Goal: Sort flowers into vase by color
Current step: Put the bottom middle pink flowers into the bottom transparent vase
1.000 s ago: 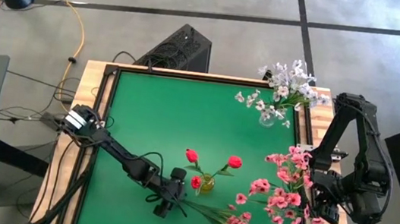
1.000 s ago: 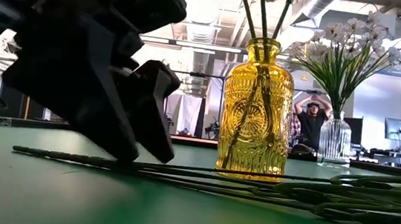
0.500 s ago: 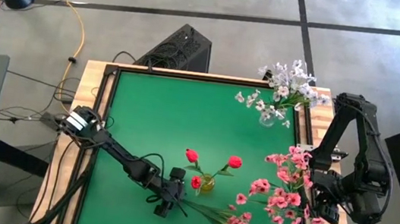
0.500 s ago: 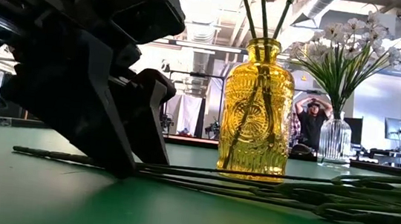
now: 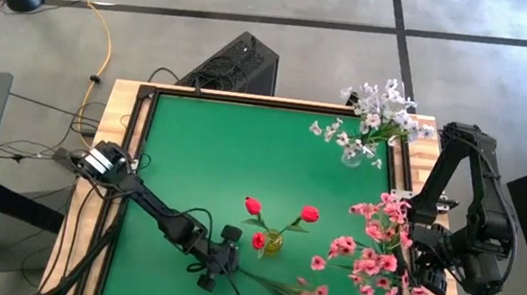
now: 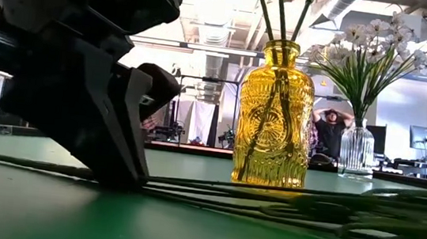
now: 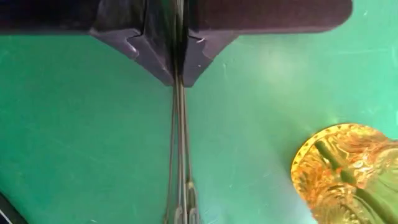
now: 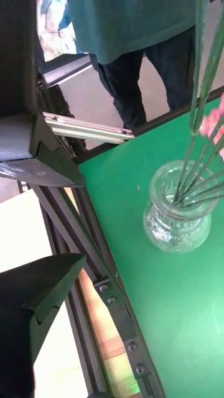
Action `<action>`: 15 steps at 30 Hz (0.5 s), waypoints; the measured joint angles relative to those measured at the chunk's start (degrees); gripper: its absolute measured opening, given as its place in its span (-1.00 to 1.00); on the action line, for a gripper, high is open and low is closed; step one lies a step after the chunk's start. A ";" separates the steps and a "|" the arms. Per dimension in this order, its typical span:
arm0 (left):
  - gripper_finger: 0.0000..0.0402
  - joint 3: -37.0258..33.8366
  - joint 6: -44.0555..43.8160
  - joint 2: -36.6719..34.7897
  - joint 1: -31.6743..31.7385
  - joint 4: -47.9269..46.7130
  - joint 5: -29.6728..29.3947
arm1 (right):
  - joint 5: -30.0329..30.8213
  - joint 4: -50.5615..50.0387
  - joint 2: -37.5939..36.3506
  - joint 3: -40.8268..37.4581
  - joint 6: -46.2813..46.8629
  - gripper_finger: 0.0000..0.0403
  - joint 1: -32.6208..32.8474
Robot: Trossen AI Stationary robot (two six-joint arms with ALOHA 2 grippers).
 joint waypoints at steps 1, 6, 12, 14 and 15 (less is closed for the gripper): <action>-0.96 0.07 -0.04 -0.25 0.04 -0.31 -0.08 | 0.00 0.01 0.00 0.00 0.00 0.04 0.00; -0.99 1.18 4.55 -5.35 0.22 -3.04 -0.69 | -0.05 0.39 0.00 0.00 0.01 0.04 0.00; -0.99 3.22 9.75 -17.17 1.11 -14.03 0.16 | -0.30 0.57 -0.96 0.00 0.61 0.04 0.00; -1.00 3.45 9.66 -22.02 2.19 -16.54 2.34 | -0.39 0.84 -1.48 0.00 1.47 0.04 0.00; -1.00 3.59 9.15 -24.55 2.91 -17.64 4.22 | -0.45 0.91 -1.75 0.00 1.80 0.04 0.00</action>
